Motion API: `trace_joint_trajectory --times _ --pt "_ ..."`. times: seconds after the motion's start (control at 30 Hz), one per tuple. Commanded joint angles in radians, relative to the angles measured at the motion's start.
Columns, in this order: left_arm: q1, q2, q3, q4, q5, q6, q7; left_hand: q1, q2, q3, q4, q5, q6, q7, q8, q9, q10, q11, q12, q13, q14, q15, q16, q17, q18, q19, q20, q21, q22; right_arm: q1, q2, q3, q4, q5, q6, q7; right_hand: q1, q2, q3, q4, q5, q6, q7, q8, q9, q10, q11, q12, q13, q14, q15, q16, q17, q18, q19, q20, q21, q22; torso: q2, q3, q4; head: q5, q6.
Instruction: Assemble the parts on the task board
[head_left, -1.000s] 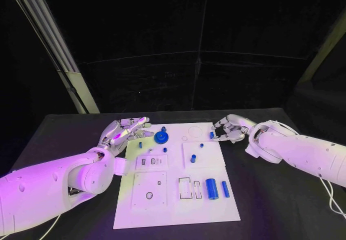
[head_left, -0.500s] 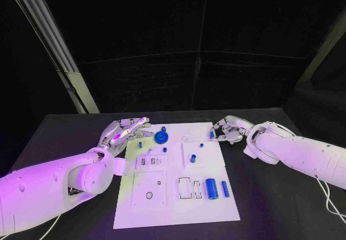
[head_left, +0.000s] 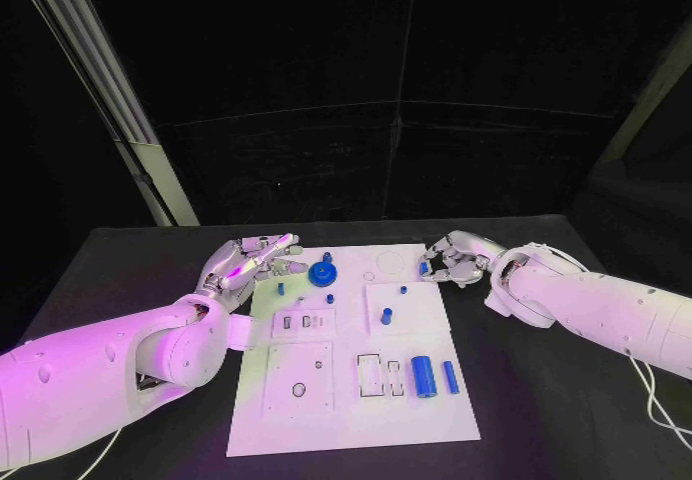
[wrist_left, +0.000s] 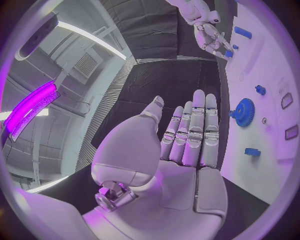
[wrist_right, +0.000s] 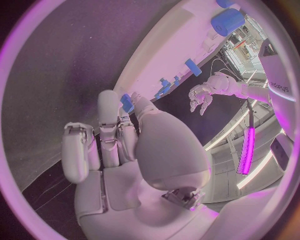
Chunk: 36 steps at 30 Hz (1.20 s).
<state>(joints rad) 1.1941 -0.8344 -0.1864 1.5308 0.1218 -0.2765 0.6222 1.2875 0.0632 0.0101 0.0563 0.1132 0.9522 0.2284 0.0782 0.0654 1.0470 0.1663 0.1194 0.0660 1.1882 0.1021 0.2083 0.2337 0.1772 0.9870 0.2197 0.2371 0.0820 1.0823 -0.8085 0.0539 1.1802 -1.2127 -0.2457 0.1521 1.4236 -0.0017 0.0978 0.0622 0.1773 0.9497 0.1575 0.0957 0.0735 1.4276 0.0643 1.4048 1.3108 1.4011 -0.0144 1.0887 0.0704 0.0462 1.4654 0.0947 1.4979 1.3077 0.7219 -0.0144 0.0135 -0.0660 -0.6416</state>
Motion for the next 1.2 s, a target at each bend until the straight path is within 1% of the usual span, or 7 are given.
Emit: trace_joint_trajectory --times 0.03,0.27,0.6,0.83,1.0,1.07,1.2 --pt "0.001 0.000 0.001 0.001 -0.003 0.014 0.001 -0.001 0.011 0.001 -0.004 -0.001 -0.008 -0.001 -0.006 -0.001 -0.004 0.001 -0.007 -0.001 -0.004 0.005 -0.005 0.001 0.007 0.006 0.001 -0.004 -0.002 0.001 0.002 0.000 -0.002 -0.010 -0.013 -0.005 0.001 0.014 0.012 -0.002 -0.015 0.014 -0.002 0.005 0.001 0.008 0.000 0.006 0.065 0.006 -0.005 0.006 0.001 -0.008 0.017 -0.006 0.006 0.082 0.000 0.0004 -0.0004 0.000 -0.001" --pt "0.001 0.001 0.001 0.002 -0.003 0.016 -0.001 -0.001 0.011 0.001 -0.004 -0.001 -0.008 -0.001 -0.006 -0.001 -0.004 0.001 -0.007 -0.001 -0.004 0.005 -0.005 0.001 0.007 0.006 0.001 -0.004 -0.002 0.001 0.010 0.000 -0.007 -0.019 -0.026 -0.016 0.007 0.027 0.037 -0.016 -0.048 0.043 -0.009 0.012 0.001 0.014 -0.007 0.012 0.073 0.005 -0.010 0.007 0.001 -0.008 0.017 -0.010 0.006 0.083 0.000 0.0012 -0.0009 0.000 -0.002" --pt "0.001 0.001 0.001 0.002 -0.003 0.018 -0.003 -0.001 0.011 0.001 -0.004 -0.001 -0.008 -0.001 -0.006 -0.001 -0.004 0.001 -0.007 -0.001 -0.004 0.005 -0.005 0.001 0.007 0.006 0.001 -0.004 -0.002 0.001 0.015 0.000 -0.008 -0.034 -0.058 -0.041 0.005 0.042 0.070 -0.035 -0.049 0.111 -0.034 0.040 0.009 0.027 -0.027 0.024 0.090 0.005 -0.025 0.008 0.000 -0.009 0.018 -0.022 0.007 0.085 0.000 0.0010 -0.0005 -0.001 -0.004" --pt "0.001 0.000 0.000 0.003 -0.003 0.019 -0.005 0.000 0.013 0.002 -0.007 -0.001 -0.009 -0.001 -0.007 -0.001 -0.005 0.001 -0.008 -0.001 -0.004 0.005 -0.007 0.004 0.007 0.007 0.001 -0.006 -0.003 0.001 0.015 0.000 0.010 -0.035 -0.092 -0.046 -0.005 0.045 0.079 -0.037 -0.038 0.126 -0.041 0.045 0.012 0.031 -0.033 0.027 0.094 0.005 -0.030 0.008 0.000 -0.009 0.019 -0.027 0.007 0.086 0.000 0.0011 -0.0011 0.000 -0.004" --pt "0.001 -0.002 0.000 0.004 -0.003 0.018 -0.005 0.000 0.013 0.002 -0.007 -0.001 -0.009 -0.001 -0.007 -0.001 -0.005 0.001 -0.008 -0.001 -0.004 0.005 -0.007 0.004 0.007 0.007 0.001 -0.006 -0.003 0.001 0.002 0.001 0.062 -0.030 -0.108 -0.064 -0.012 0.044 0.087 -0.041 -0.021 0.127 -0.043 0.043 0.012 0.030 -0.035 0.026 0.094 0.005 -0.033 0.008 0.000 -0.009 0.018 -0.031 0.006 0.085 -0.003 0.0004 -0.0028 0.002 -0.003" --pt "0.001 -0.003 0.000 0.005 -0.003 0.018 -0.005 0.000 0.013 0.002 -0.007 -0.001 -0.009 -0.001 -0.007 -0.001 -0.005 0.001 -0.008 -0.001 -0.004 0.005 -0.007 0.004 0.007 0.007 0.001 -0.006 -0.003 0.001 -0.008 0.002 0.100 -0.027 -0.108 -0.082 -0.009 0.042 0.092 -0.048 -0.014 0.127 -0.043 0.042 0.012 0.030 -0.036 0.024 0.093 0.005 -0.033 0.007 0.000 -0.009 0.019 -0.032 0.007 0.085 -0.003 -0.0003 -0.0019 0.001 -0.003" --pt "0.001 -0.006 0.000 0.009 -0.003 0.015 -0.005 0.000 0.013 0.002 -0.008 -0.001 -0.009 -0.002 -0.007 -0.001 -0.005 0.001 -0.008 -0.001 -0.004 0.005 -0.008 0.004 0.007 0.007 0.001 -0.007 -0.003 0.002 -0.019 0.012 0.175 -0.026 -0.113 -0.140 -0.010 0.041 0.093 -0.049 -0.012 0.126 -0.043 0.042 0.012 0.029 -0.036 0.023 0.092 0.005 -0.033 0.007 0.000 -0.009 0.019 -0.032 0.006 0.085 -0.007 -0.0058 -0.0008 -0.001 -0.003"
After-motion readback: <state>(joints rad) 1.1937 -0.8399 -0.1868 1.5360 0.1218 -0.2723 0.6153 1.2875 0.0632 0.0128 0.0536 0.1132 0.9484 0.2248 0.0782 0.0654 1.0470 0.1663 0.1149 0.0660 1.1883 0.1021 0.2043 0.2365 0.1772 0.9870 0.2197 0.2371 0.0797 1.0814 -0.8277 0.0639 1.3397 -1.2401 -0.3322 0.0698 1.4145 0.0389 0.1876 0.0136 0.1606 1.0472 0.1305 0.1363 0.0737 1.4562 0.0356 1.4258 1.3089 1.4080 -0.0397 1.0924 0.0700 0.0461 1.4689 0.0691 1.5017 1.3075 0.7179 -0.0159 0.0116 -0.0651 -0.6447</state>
